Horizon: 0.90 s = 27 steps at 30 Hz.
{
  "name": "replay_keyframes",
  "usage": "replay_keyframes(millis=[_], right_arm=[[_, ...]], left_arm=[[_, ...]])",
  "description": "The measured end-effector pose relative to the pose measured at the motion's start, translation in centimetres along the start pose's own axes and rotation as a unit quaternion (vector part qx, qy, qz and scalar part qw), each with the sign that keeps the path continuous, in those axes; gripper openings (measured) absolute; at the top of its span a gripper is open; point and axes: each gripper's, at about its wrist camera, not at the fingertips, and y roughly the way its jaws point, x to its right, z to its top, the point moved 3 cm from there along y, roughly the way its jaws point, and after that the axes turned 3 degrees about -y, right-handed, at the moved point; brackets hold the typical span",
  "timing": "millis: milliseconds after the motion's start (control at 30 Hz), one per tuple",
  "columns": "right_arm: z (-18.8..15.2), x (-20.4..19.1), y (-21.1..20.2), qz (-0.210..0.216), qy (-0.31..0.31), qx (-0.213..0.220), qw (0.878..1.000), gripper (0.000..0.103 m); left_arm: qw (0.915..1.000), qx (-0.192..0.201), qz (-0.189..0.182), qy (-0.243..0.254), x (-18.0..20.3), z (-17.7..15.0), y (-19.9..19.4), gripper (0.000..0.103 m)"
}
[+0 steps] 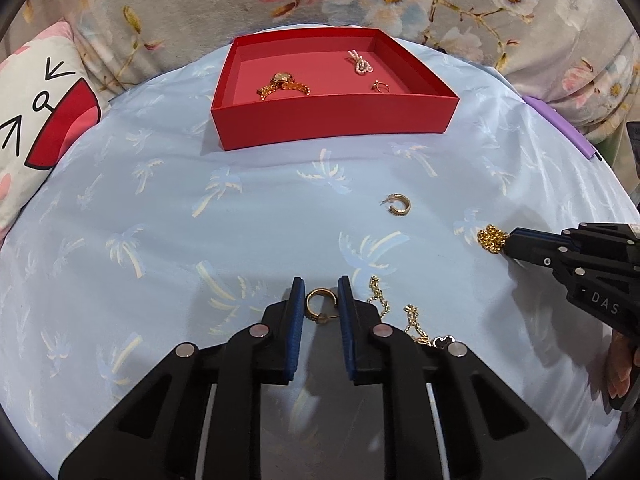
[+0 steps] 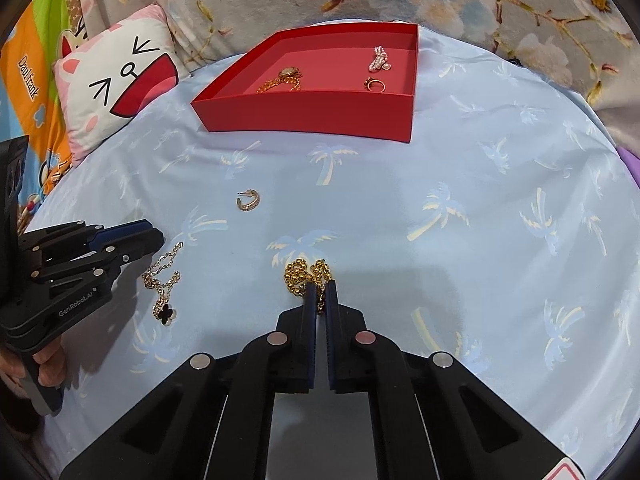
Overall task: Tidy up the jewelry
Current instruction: 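Carry both earrings over the red box and open both grippers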
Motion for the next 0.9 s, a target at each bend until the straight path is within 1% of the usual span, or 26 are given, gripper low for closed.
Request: replay_keyframes(millis=[167, 333, 400, 533, 633, 667, 733, 900], right_arm=[[0.4, 0.2, -0.8, 0.006, 0.006, 0.011, 1.0, 0.003], [2.4, 0.7, -2.9, 0.014, 0.006, 0.038, 0.999, 0.003], [4.0, 1.1, -3.9, 0.017, 0.005, 0.051, 0.999, 0.003], [7.2, 1.8, -5.4, 0.012, -0.001, 0.08, 0.997, 0.003], [9.7, 1.9, -6.1, 0.007, -0.011, 0.096, 0.995, 0.003], [10.9, 1.9, -6.2, 0.002, -0.016, 0.103, 0.995, 0.003], [12.9, 2.2, -6.2, -0.002, -0.021, 0.111, 0.994, 0.003], [18.9, 3.0, -5.3, 0.011, -0.01, 0.123, 0.992, 0.003]], left_arm=[[0.9994, 0.006, -0.024, -0.023, -0.6, 0.7, -1.2, 0.016], [0.9983, 0.027, -0.04, -0.034, -1.6, 3.2, -3.2, 0.016], [0.9981, 0.035, -0.04, -0.031, -1.9, 4.5, -3.7, 0.016], [0.997, 0.061, -0.038, -0.03, -2.7, 8.1, -5.0, 0.016], [0.9961, 0.085, -0.018, -0.017, -2.8, 10.6, -5.4, 0.016], [0.9958, 0.09, -0.01, -0.015, -2.8, 11.5, -5.3, 0.016], [0.9954, 0.094, -0.008, -0.013, -2.8, 13.5, -4.9, 0.016], [0.9945, 0.105, 0.001, -0.011, -2.9, 18.5, -3.0, 0.016]])
